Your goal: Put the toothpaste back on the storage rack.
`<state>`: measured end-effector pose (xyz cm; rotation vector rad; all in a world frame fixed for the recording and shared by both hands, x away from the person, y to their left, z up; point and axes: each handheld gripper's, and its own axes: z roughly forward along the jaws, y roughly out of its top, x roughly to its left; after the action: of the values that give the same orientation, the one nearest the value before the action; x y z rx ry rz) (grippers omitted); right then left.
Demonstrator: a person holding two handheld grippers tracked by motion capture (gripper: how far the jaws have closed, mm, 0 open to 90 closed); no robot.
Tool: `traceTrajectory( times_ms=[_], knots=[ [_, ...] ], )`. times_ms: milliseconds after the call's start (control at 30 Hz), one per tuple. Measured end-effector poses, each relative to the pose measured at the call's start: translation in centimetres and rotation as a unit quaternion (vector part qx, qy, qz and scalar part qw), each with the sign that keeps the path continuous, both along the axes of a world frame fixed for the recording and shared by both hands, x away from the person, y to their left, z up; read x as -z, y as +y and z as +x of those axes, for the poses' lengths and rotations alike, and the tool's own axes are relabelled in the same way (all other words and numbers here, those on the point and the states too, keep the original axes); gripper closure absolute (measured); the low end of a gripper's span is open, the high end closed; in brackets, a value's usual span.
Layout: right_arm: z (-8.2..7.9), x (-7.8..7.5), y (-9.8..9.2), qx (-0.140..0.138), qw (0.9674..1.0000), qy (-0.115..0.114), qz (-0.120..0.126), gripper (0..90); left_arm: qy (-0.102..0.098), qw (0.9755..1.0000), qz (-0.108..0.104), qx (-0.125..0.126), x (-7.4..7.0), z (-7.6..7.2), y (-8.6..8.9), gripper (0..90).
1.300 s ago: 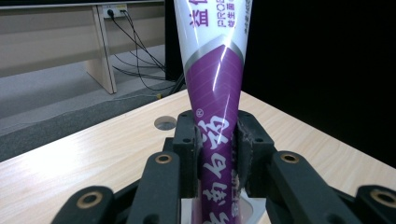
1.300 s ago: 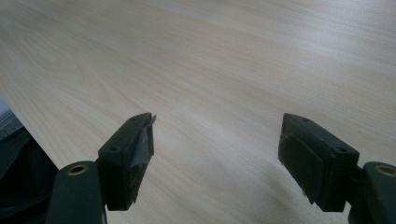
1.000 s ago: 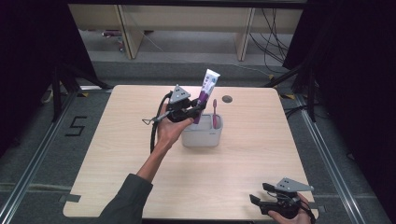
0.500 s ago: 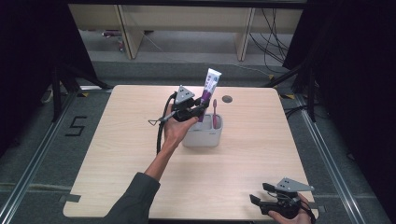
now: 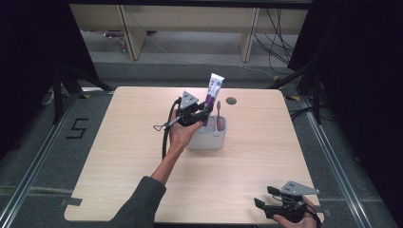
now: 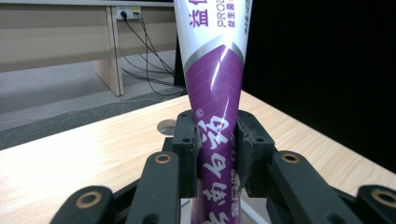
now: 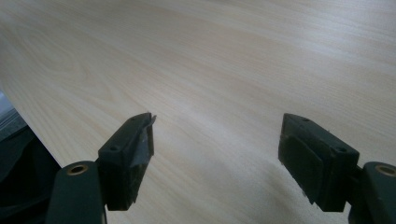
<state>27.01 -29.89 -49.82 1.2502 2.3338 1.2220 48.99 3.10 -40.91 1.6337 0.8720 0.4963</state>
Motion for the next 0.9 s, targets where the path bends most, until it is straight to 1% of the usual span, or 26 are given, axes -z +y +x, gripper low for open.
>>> traceTrajectory(
  times_ms=[33,67,133,200,233,267,333,367,400,467,567,600,667,700,733,767,833,900],
  knots=[
    [-0.1,0.0,0.1,0.005,0.9999,0.013,0.006,27.4,0.002,1.0,0.002,0.0,0.2,0.0,0.0,71.8],
    [0.0,0.0,0.1,0.002,1.0,0.004,0.003,27.4,0.002,1.0,0.003,-0.001,0.4,0.1,0.0,71.8],
    [-0.1,0.0,0.1,0.002,1.0,0.007,0.005,27.4,0.006,1.0,0.002,-0.001,0.8,0.1,0.0,71.7],
    [-0.1,0.0,0.1,0.003,1.0,0.008,0.005,27.4,0.009,0.9999,0.009,-0.001,1.1,0.1,0.0,71.7],
    [-0.1,0.0,0.2,0.007,0.9999,0.014,0.008,27.4,0.009,0.9999,0.009,-0.001,1.2,0.1,-0.1,71.6],
    [-0.1,0.0,0.2,0.009,0.9998,0.012,0.01,27.4,0.011,0.9999,0.009,-0.003,1.4,0.0,-0.1,71.6],
    [-0.1,-0.1,0.2,0.007,0.9998,0.015,0.007,27.4,0.013,0.9999,0.011,-0.003,1.6,0.0,-0.2,71.6],
    [0.0,0.0,0.2,0.003,0.9999,0.008,0.008,27.4,0.015,0.9998,0.012,-0.002,1.7,0.0,-0.2,71.6],
    [-0.1,0.0,0.1,0.003,0.9999,0.01,0.003,27.4,0.016,0.9997,0.016,-0.002,1.8,0.0,-0.2,71.5],
    [-0.1,0.0,0.2,0.004,0.9999,0.01,0.006,27.6,0.018,0.9996,0.02,-0.004,2.0,0.0,-0.3,71.4],
    [-0.1,0.0,0.1,0.004,0.9999,0.01,0.002,27.6,0.024,0.9994,0.024,-0.007,2.4,-0.1,-0.3,71.2],
    [-0.1,0.0,0.1,0.004,0.9999,0.01,0.002,27.7,0.025,0.9992,0.029,-0.007,2.4,-0.1,-0.3,71.2],
    [-0.1,0.0,0.2,0.005,0.9999,0.008,0.006,27.7,0.026,0.999,0.035,-0.007,2.6,-0.1,-0.4,71.0],
    [0.1,0.0,0.0,0.001,1.0,-0.004,-0.002,27.8,0.026,0.9989,0.039,-0.008,2.6,-0.2,-0.4,71.0],
    [0.1,0.0,0.0,0.0,1.0,-0.006,-0.002,27.8,0.028,0.9986,0.043,-0.009,2.5,-0.3,-0.5,70.9],
    [-0.1,0.0,0.2,0.005,0.9999,0.009,0.008,27.8,0.028,0.9985,0.046,-0.008,2.5,-0.4,-0.5,70.9],
    [-0.1,0.0,0.1,0.007,0.9999,0.009,0.008,27.8,0.029,0.9982,0.051,-0.008,2.4,-0.4,-0.5,70.9],
    [-0.1,-0.1,0.2,0.007,0.9999,0.011,0.009,27.8,0.031,0.9981,0.052,-0.007,2.4,-0.5,-0.5,70.9]
  ],
)
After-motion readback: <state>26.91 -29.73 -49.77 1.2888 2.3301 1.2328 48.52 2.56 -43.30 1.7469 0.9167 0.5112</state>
